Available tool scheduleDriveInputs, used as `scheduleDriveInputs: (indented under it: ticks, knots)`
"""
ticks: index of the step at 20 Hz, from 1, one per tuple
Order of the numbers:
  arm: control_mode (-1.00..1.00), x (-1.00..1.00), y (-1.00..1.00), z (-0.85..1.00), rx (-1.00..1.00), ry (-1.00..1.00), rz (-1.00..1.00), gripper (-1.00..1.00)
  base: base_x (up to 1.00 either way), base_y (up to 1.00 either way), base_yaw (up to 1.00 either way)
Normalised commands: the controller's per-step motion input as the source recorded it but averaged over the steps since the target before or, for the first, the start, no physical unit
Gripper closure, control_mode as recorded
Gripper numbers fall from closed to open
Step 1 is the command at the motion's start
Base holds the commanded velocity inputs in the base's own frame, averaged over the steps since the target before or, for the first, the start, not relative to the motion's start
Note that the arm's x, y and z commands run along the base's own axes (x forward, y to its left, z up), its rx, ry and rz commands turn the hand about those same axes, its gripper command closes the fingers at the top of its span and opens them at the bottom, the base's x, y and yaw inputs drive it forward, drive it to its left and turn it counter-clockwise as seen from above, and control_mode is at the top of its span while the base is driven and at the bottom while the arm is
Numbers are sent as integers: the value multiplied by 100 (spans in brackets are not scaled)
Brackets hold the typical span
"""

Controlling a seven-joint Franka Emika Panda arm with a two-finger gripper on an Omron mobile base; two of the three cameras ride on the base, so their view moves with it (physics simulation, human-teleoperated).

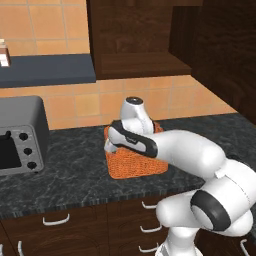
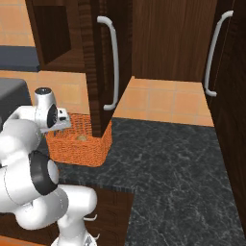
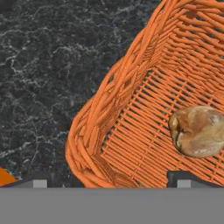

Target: Open the cabinet, pick up the bread from the cabinet and place it in the basket. Then move the basket to the dining counter.

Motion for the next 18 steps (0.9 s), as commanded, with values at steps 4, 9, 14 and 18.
scheduleDriveInputs:
  ticks: [4, 9, 14, 18]
  knots:
    - [-100, 38, 4, -36, -7, 2, 28, -100, 0, 0, 0]
    - [-100, 32, 21, -47, -12, 11, 20, -100, 0, 0, 0]
    - [-100, -6, 2, -17, -12, 6, 16, -100, 0, 0, 0]
    - [-100, -13, -8, 0, -7, 0, 12, -100, 0, 0, 0]
